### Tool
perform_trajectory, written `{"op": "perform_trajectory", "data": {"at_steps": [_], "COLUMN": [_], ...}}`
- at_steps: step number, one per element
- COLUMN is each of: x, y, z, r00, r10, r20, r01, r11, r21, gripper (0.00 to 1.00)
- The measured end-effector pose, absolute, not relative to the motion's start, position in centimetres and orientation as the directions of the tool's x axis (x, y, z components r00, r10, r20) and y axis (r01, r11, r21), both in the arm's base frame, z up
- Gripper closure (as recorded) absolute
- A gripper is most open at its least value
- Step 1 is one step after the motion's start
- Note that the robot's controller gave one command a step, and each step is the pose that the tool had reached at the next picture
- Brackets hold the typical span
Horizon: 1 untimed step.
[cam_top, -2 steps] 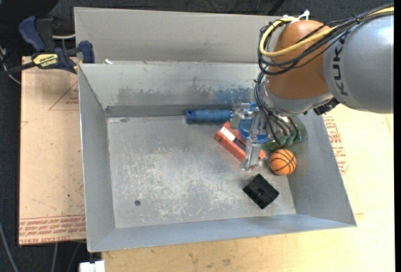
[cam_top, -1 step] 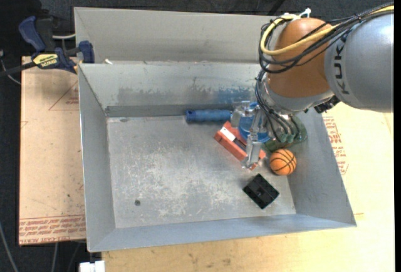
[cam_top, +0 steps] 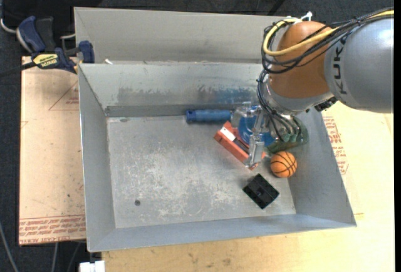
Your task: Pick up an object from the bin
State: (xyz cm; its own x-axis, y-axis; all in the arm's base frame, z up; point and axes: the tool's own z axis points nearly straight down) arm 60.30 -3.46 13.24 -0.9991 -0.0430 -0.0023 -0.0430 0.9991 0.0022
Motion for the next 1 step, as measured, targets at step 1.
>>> {"op": "perform_trajectory", "data": {"at_steps": [1], "x": [61.27], "y": [-7.34], "z": [9.71], "r00": [-0.999], "r10": [-0.047], "r20": [-0.004], "r01": [-0.047], "r11": [0.999], "r21": [0.000], "gripper": [1.00]}}
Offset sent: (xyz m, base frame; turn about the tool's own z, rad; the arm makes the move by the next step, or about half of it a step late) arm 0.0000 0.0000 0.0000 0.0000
